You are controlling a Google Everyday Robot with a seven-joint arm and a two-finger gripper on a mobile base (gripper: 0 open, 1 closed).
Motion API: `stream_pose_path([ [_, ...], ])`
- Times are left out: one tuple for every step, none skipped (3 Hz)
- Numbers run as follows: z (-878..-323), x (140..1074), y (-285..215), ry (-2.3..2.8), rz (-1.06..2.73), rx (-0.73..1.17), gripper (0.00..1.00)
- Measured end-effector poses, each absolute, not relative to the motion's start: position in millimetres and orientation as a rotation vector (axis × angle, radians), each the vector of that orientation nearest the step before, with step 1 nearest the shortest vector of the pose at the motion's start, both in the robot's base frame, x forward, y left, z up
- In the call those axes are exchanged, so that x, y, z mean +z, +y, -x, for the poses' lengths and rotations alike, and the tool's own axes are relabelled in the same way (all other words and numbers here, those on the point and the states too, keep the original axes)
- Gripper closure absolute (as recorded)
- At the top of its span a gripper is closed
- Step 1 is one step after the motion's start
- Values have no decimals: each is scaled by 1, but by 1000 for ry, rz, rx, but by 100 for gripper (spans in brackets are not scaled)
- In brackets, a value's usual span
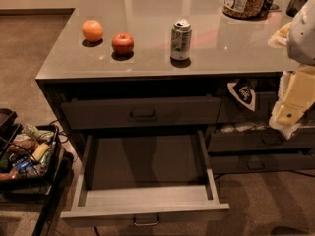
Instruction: Close middle drawer
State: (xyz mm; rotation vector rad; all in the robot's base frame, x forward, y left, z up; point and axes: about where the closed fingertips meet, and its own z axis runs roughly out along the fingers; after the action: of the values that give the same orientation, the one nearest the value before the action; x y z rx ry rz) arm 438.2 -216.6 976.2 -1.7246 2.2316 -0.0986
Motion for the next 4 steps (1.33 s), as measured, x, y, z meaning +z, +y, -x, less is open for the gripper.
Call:
stream_pose_path([
  [-438,976,-217,2232,1725,-99,0],
  [-437,975,-215,2218,1718,-89,0],
  [-416,966,-208,2137,1688,-51,0],
  [-384,939,-201,2041,1617,5,0],
])
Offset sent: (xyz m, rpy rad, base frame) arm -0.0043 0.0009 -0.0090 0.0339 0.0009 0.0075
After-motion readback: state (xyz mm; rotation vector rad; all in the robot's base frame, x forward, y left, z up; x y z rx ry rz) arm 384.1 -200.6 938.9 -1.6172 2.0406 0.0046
